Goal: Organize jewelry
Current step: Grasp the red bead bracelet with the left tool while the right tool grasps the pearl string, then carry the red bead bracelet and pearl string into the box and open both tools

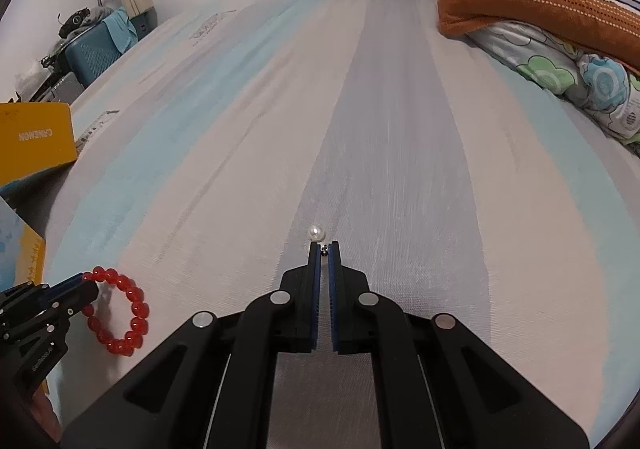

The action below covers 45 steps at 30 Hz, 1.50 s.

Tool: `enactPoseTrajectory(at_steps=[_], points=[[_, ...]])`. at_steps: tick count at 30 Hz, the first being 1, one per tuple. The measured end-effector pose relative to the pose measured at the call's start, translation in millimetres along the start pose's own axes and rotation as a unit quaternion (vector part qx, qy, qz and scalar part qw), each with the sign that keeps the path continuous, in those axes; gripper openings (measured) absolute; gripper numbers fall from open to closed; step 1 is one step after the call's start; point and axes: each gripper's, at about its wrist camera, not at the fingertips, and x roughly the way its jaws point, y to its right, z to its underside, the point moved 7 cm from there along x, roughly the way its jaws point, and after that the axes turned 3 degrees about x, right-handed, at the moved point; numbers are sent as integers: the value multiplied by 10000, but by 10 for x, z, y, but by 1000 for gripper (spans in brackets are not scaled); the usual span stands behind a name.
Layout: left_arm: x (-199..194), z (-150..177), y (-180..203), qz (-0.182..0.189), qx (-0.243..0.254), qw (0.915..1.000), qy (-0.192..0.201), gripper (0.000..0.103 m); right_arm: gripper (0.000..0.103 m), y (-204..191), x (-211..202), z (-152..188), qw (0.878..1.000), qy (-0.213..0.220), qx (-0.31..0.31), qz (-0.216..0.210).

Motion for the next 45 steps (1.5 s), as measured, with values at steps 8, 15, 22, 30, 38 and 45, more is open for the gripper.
enactPoseTrajectory(at_steps=[8, 15, 22, 30, 38, 45], points=[[-188, -42, 5, 12, 20, 9999, 162, 13, 3, -57, -266, -77, 9997, 244, -32, -51], [-319, -48, 31, 10, 81, 9997, 229, 13, 3, -81, -509, -3, 9994, 347, -22, -35], [-501, 16, -3, -93, 96, 9998, 124, 13, 3, -76, -720, 117, 9995, 278, 146, 56], [-842, 144, -62, -147, 50, 9999, 47, 13, 3, -250, -1026, 236, 9993, 285, 242, 20], [-1251, 335, -198, -224, -12, 9996, 172, 13, 3, -553, -1351, 371, 9993, 317, 199, -80], [-1683, 387, -371, -270, -129, 9987, 418, 13, 3, -933, -1607, 419, 9990, 389, 45, -216]])
